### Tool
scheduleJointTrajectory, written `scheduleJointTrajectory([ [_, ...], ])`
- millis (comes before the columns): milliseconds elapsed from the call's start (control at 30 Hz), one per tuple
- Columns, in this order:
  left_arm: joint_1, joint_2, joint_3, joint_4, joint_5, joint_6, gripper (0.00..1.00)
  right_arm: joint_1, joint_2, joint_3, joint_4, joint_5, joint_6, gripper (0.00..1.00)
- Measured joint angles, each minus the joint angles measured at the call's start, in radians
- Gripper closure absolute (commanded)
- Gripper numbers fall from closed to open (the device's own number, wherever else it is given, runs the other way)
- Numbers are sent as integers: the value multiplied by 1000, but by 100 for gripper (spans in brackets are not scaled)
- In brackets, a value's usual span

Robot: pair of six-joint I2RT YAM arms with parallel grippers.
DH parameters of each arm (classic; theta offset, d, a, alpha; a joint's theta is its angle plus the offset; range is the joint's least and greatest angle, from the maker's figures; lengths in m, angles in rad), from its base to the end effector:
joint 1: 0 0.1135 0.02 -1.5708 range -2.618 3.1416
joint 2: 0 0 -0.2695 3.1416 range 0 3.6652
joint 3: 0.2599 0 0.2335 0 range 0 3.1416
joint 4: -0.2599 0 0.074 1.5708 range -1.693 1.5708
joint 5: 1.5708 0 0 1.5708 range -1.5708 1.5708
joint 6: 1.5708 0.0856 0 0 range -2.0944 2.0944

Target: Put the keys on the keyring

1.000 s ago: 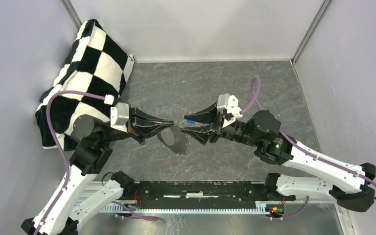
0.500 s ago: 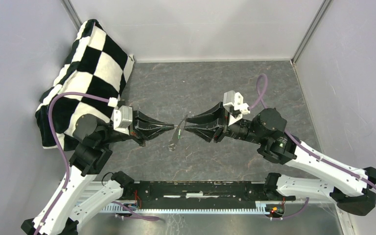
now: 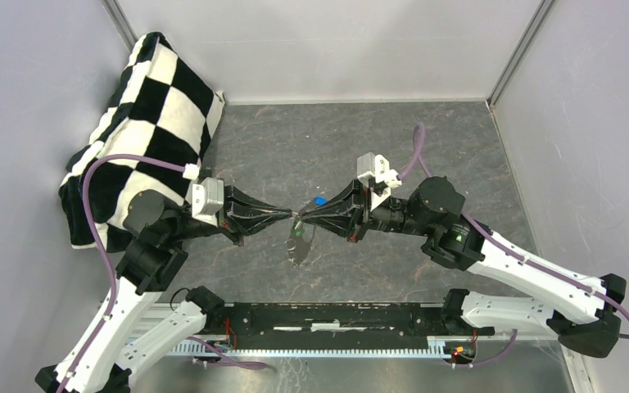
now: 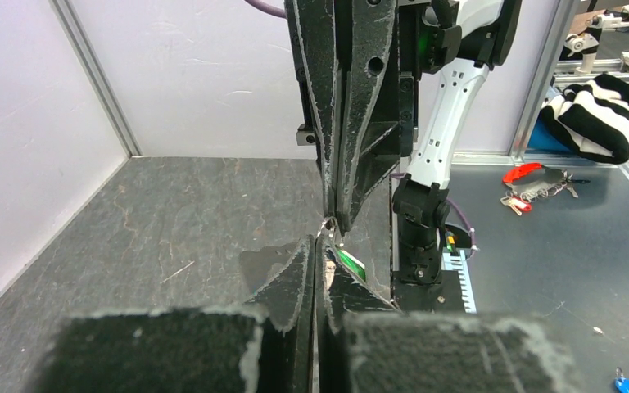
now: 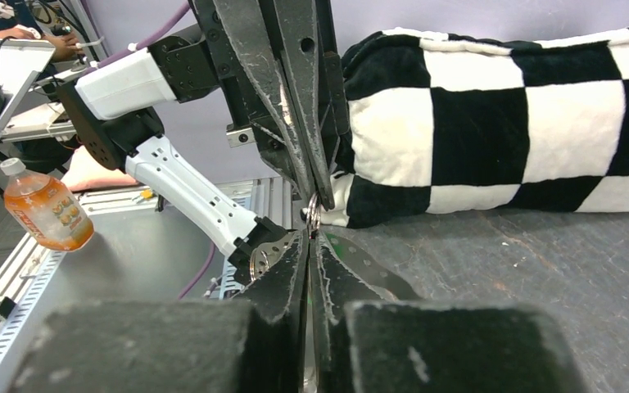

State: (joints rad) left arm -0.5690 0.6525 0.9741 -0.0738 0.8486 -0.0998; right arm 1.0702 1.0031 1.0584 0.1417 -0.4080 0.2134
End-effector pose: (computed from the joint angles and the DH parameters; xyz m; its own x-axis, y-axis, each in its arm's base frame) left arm 0.0729 -0.1229 0.4374 0.1091 -0.1479 -0.9830 0.9847 0.1510 0.0865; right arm 0.0886 0.2327 0.4430 -0.1183 0.1888 -0.9749 -0.9894 0.0606 0.1318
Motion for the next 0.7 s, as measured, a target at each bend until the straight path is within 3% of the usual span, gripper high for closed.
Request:
scheduleJointTrajectory([
  [67,0,0,0,0,0,1,98,-5,3,0,0,-5,2,100],
  [700,0,2,0,0,0,11,98,-32,4,-10,-9,-18,22,100],
])
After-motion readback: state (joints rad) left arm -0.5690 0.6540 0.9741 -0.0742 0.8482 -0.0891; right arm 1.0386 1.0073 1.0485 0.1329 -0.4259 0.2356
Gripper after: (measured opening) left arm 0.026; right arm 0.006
